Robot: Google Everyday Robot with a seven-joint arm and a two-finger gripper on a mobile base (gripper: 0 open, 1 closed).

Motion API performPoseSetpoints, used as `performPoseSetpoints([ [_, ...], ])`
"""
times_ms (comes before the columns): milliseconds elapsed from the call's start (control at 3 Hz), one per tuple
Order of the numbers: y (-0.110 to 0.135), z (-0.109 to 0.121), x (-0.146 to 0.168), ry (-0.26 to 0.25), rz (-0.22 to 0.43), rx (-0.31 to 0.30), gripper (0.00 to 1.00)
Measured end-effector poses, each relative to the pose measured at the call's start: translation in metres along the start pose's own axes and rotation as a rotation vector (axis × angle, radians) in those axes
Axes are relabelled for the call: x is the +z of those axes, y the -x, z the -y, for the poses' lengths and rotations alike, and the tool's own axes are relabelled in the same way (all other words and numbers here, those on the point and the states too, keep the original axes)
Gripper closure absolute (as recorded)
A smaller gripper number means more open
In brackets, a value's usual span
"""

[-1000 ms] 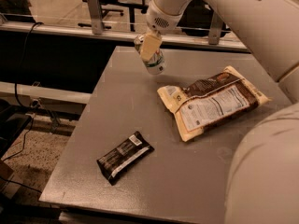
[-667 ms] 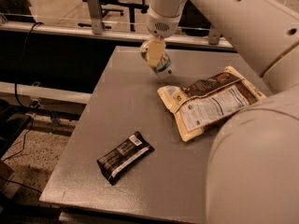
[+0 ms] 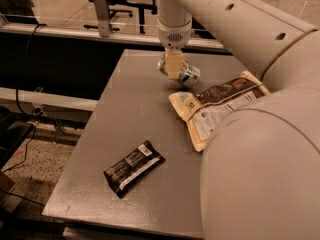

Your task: Knock 7up can over

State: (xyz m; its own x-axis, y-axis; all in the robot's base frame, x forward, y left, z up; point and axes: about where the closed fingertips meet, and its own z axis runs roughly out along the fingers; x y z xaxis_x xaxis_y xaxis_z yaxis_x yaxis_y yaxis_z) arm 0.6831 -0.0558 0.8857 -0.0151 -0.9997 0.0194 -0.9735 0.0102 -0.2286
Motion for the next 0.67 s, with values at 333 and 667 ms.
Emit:
performPoseSetpoints([
  [333,-0.0021,-0.0068,0.0003,0.009,-0.054,-0.077,0.59],
  [667,-0.0005,-0.0161,-0.0013,0.015,-0.076,-0.151,0.35],
])
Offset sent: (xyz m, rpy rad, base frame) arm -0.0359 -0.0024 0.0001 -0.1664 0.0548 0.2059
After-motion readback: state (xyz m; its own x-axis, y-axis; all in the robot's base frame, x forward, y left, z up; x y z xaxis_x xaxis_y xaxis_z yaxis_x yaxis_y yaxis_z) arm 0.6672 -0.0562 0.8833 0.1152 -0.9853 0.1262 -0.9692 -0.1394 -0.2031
